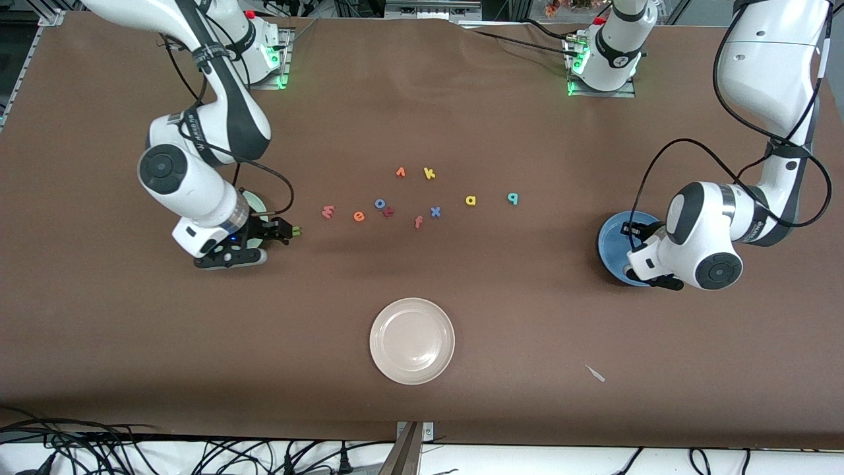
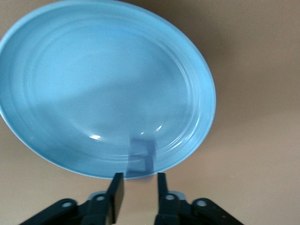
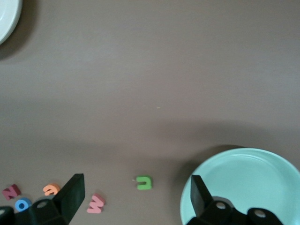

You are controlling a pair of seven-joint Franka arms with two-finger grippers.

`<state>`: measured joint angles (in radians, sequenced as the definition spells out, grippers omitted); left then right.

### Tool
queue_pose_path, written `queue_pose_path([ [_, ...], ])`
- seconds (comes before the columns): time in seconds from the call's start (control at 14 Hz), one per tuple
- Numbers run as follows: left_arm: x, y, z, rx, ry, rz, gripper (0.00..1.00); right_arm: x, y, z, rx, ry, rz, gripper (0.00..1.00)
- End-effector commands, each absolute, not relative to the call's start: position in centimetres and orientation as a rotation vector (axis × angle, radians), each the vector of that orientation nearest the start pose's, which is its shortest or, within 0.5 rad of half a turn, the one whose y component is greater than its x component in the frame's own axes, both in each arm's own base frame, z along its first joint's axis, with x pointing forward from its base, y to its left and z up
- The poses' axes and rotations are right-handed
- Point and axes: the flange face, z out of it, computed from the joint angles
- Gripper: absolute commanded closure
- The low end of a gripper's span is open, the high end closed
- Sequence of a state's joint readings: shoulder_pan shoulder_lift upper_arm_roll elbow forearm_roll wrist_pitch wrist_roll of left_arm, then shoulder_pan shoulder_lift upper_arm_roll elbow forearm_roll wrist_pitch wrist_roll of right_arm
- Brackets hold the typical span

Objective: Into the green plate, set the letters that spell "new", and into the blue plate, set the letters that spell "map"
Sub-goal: 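Place the m on the blue plate while the right gripper reaches the u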

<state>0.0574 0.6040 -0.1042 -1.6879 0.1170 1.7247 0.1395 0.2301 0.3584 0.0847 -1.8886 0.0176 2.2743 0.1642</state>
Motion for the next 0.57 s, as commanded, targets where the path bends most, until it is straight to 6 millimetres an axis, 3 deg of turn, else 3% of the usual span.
queue_pose_path([
  [0.0, 60.9, -2.6, 22.5, -2.968, 0.399, 0.856, 0.00, 60.5, 20.4, 30.3, -3.057, -0.348, -0.045, 0.00],
  [0.14, 60.8, -3.2, 24.0, -3.066, 0.295, 0.791, 0.00, 60.6, 20.2, 29.3, -3.041, -0.467, -0.035, 0.00],
  [0.29, 59.1, -4.2, 24.5, -3.109, 0.169, 0.713, 0.00, 60.6, 20.3, 28.1, -3.037, -0.505, -0.019, 0.00],
  [0.5, 56.1, -7.5, 24.5, -3.153, -0.052, 0.521, 0.00, 60.3, 19.7, 25.3, -3.020, -0.591, 0.015, 0.00],
])
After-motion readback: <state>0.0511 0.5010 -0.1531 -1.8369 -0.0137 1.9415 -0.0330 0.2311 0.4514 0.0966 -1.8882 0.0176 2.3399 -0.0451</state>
